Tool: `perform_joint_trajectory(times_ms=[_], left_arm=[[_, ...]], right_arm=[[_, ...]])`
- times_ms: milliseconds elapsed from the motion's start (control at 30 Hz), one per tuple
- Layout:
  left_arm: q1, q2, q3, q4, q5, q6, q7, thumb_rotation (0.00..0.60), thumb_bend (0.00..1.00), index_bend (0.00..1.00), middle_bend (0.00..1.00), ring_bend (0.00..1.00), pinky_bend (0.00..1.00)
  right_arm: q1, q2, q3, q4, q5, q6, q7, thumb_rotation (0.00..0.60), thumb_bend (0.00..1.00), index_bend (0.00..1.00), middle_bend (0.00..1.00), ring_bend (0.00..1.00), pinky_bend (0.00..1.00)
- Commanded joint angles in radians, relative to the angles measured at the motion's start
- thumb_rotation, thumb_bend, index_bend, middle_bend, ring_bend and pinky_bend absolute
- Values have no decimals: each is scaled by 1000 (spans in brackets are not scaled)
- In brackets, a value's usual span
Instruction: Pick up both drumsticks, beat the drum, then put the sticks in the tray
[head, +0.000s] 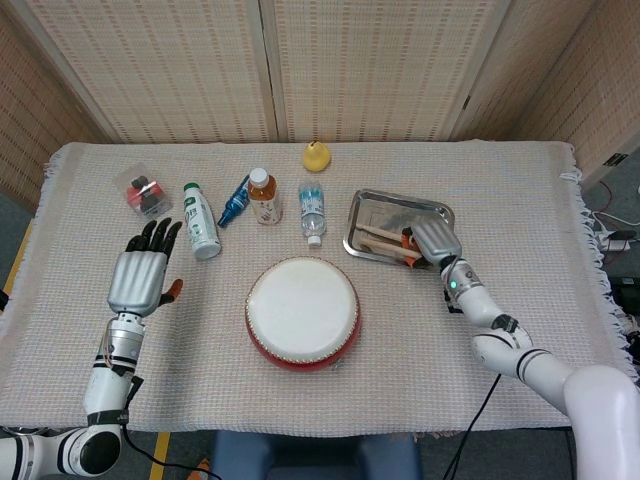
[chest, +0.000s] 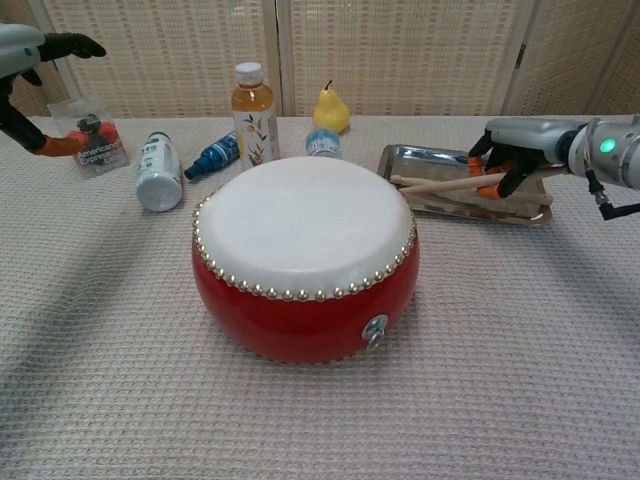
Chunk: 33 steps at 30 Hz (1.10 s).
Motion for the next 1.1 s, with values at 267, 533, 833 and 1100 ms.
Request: perform_joint_trajectory(times_ms=[267, 533, 833, 1100], left_arm=[[11, 6, -5, 8, -5, -16, -11, 600, 302, 0, 0, 0, 185], [15, 10, -12, -2, -1, -18, -12, 600, 301, 0, 0, 0, 184], [22, 14, -15, -6, -2, -21, -13, 600, 301, 0, 0, 0, 182], [31, 32, -13, 1, 23, -24, -24, 600, 302, 0, 0, 0, 182]], right_arm=[[-4, -21, 7, 62, -11, -3, 5, 600, 455, 614, 581, 509, 779], [-9, -27, 25, 76, 9, -8, -16, 600, 319, 448, 470, 343, 594], [-5, -37, 44, 85, 51, -33, -76, 600, 138, 298, 379, 224, 456], [-36, 45, 80, -47, 48, 64, -76, 600, 133, 318, 375, 225, 453]])
